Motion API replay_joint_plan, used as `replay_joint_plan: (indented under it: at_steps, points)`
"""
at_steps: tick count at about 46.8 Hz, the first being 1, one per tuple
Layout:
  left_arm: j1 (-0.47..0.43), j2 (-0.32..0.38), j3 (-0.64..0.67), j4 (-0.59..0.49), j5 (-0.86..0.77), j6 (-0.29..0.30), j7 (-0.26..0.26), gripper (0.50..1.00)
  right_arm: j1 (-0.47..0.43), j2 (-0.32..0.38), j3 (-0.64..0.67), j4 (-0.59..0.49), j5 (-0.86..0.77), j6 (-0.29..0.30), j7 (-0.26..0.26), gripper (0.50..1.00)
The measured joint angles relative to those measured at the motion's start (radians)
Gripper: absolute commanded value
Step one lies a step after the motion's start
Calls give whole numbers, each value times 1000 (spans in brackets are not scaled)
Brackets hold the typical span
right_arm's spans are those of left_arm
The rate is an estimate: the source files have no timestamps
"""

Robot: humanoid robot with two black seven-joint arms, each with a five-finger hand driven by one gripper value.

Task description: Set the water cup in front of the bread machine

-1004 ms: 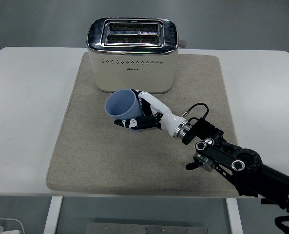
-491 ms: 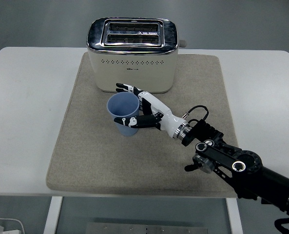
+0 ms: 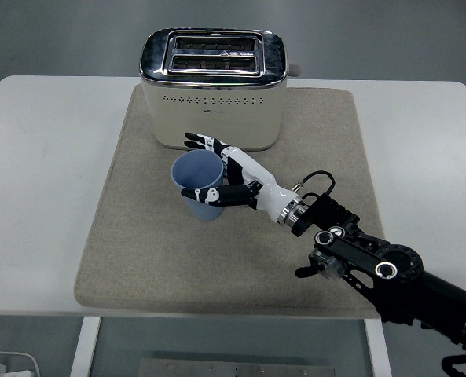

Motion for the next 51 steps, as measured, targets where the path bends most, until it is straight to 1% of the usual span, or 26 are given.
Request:
replay_joint_plan:
  at_steps: [11,29,51]
  points:
    - [0,0,1,0,0,0,0,1000,-4,-15,1,36,0,-26,-3,926]
    - [0,0,0,0,0,0,0,1000,-3,-19,-1,36,0,-24,-3,926]
    - [0,0,-1,0,0,0,0,1000,16,-51,-2,34,23,-12,-5,926]
